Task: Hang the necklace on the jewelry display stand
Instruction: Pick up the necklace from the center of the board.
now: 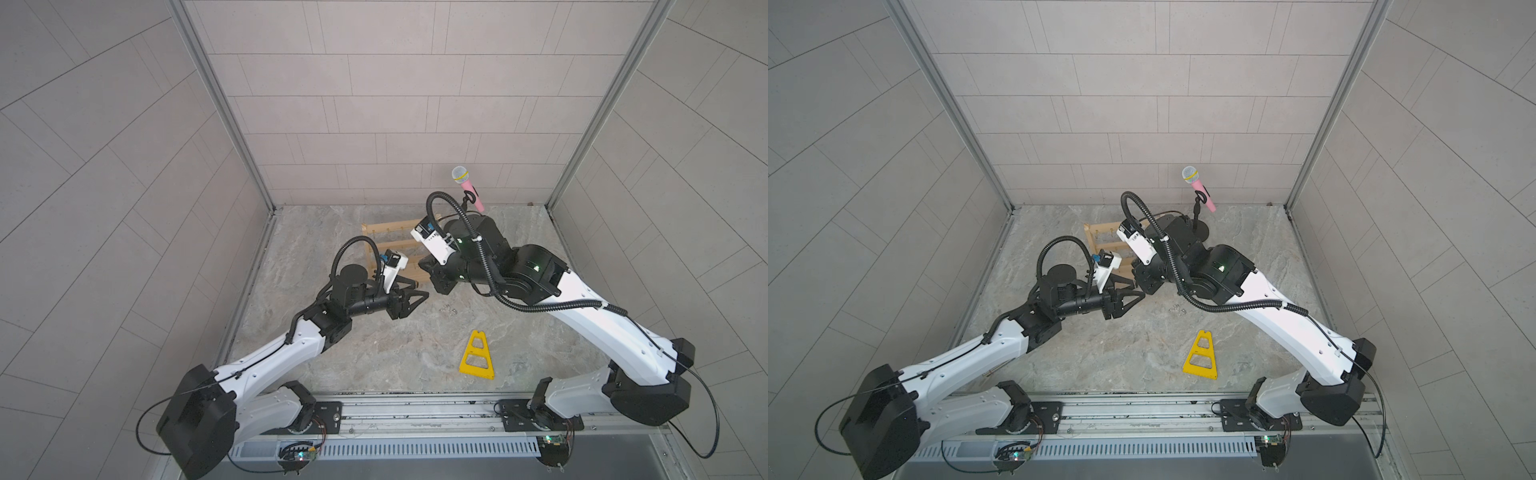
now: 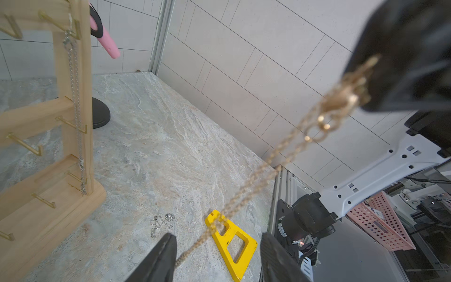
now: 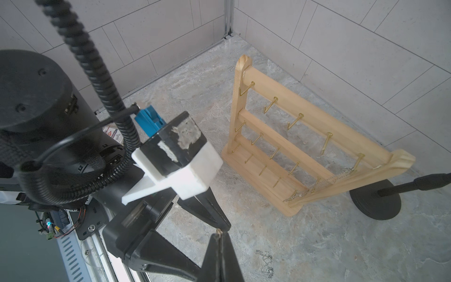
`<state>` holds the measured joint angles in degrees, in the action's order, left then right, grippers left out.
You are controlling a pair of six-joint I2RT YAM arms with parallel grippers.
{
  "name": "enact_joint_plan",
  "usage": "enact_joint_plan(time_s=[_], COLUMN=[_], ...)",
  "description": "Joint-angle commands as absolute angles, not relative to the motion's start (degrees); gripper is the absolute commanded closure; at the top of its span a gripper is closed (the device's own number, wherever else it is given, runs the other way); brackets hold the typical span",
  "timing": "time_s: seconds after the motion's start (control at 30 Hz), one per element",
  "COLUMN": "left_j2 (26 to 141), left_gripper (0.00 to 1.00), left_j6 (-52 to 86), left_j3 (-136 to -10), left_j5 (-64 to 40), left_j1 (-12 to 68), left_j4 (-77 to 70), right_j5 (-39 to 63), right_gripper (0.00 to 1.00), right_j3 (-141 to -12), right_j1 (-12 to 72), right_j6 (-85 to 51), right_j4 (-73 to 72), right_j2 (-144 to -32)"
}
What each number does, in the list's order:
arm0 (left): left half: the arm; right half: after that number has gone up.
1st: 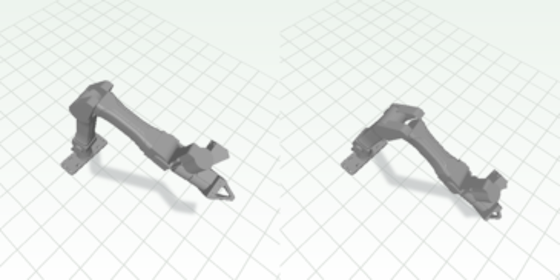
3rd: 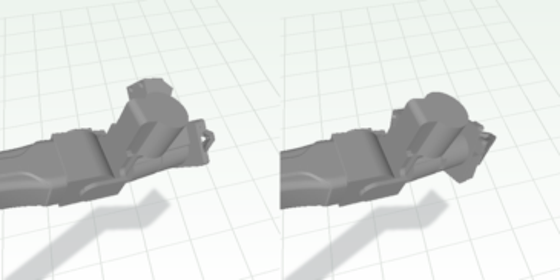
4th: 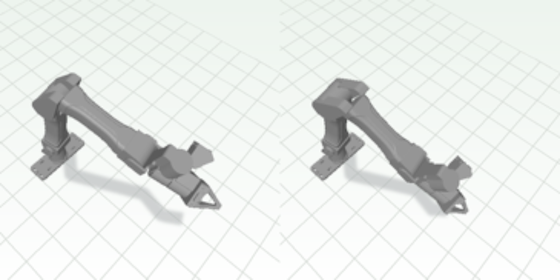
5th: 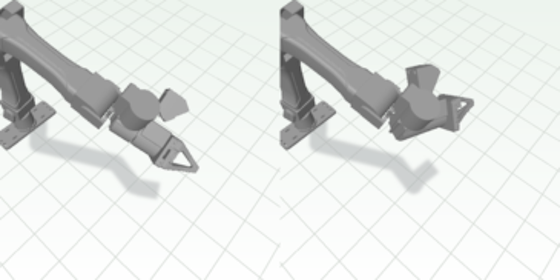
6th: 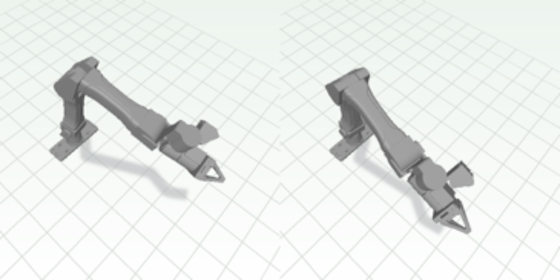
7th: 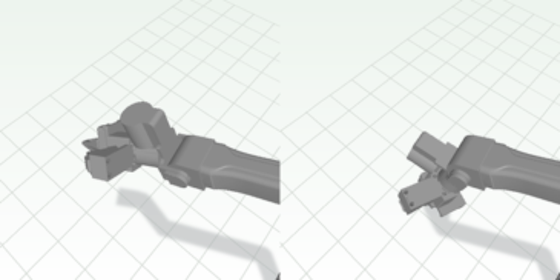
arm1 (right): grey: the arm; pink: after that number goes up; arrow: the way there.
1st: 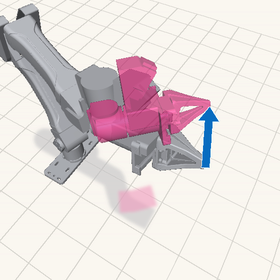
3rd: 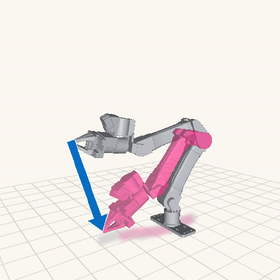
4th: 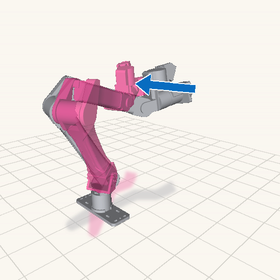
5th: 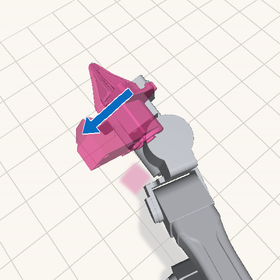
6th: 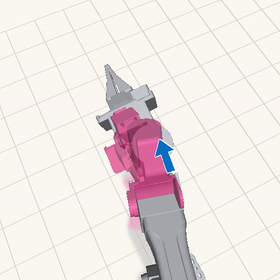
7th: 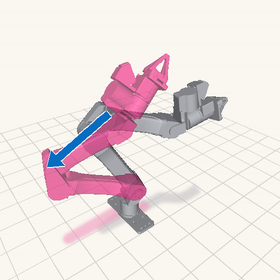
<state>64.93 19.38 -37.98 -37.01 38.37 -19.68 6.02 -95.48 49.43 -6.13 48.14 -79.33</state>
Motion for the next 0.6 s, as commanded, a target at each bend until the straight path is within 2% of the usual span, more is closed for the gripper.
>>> enact_joint_plan(time_s=[0.0, 0.1, 0.3, 0.57], left_j2=[64.1, 63.9, 63.3, 63.4], left_gripper=[0.45, 0.59, 0.69, 0.69], left_j6=[17.7, 17.7, 17.8, 17.9], left_j3=[-39.2, -39.2, -38.8, -38.6], left_j5=[-36.9, -37.2, -37.3, -36.7], left_j1=[38.1, 38.1, 37.9, 37.9], left_j4=[-20.6, -20.7, -20.7, -20.8], right_j5=[6.5, 6.4, 6.1, 6.3], right_gripper=[1.0, 1.0, 1.0, 1.0], right_j3=[-97.4, -97.7, -97.8, -97.7], right_j1=[49.2, 49.2, 49.2, 49.2], right_j6=[-5.2, -5.2, -5.2, -5.2], right_j4=[49.3, 49.3, 49.3, 49.3], right_j2=[-79.8, -80.0, -80.3, -80.3])
